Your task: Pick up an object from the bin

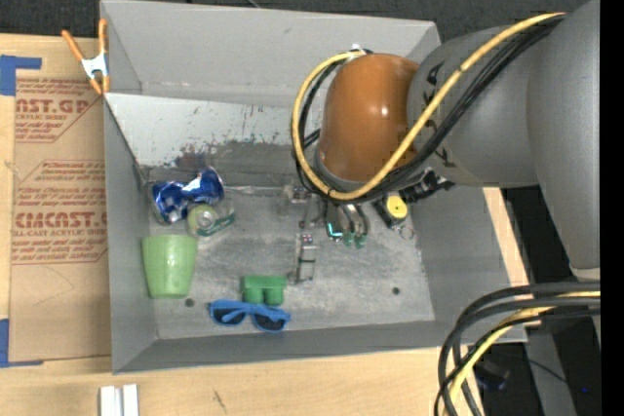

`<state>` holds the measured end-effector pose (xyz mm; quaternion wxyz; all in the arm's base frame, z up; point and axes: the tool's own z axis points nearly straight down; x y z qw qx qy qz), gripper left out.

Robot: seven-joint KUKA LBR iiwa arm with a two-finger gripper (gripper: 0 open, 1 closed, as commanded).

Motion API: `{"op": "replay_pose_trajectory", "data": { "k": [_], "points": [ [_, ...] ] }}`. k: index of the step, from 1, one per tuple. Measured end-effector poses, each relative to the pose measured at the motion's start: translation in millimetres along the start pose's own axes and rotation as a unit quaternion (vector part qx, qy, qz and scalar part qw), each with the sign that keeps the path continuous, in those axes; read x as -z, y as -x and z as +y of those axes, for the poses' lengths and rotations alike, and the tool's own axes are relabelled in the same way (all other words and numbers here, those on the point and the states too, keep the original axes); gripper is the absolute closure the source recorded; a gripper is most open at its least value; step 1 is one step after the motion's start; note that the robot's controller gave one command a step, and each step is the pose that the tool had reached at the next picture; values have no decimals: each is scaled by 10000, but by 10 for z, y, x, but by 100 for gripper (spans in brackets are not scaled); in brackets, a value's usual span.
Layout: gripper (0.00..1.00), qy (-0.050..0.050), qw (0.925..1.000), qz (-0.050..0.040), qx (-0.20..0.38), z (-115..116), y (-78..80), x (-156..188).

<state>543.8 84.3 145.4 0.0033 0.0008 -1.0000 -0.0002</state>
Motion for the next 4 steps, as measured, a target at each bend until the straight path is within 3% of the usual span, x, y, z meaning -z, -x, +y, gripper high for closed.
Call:
{"op": "replay_pose_trajectory", "data": {
  "k": [1,2,3,4],
  "points": [
    [0,2,9875,-24,1578,526,-509,-686],
    [100,2,9877,-32,1563,516,-497,-669],
    [100,-5,9859,-89,1673,488,-169,240],
    [100,7,9839,-96,1785,1040,-99,1512]
  ]
}}
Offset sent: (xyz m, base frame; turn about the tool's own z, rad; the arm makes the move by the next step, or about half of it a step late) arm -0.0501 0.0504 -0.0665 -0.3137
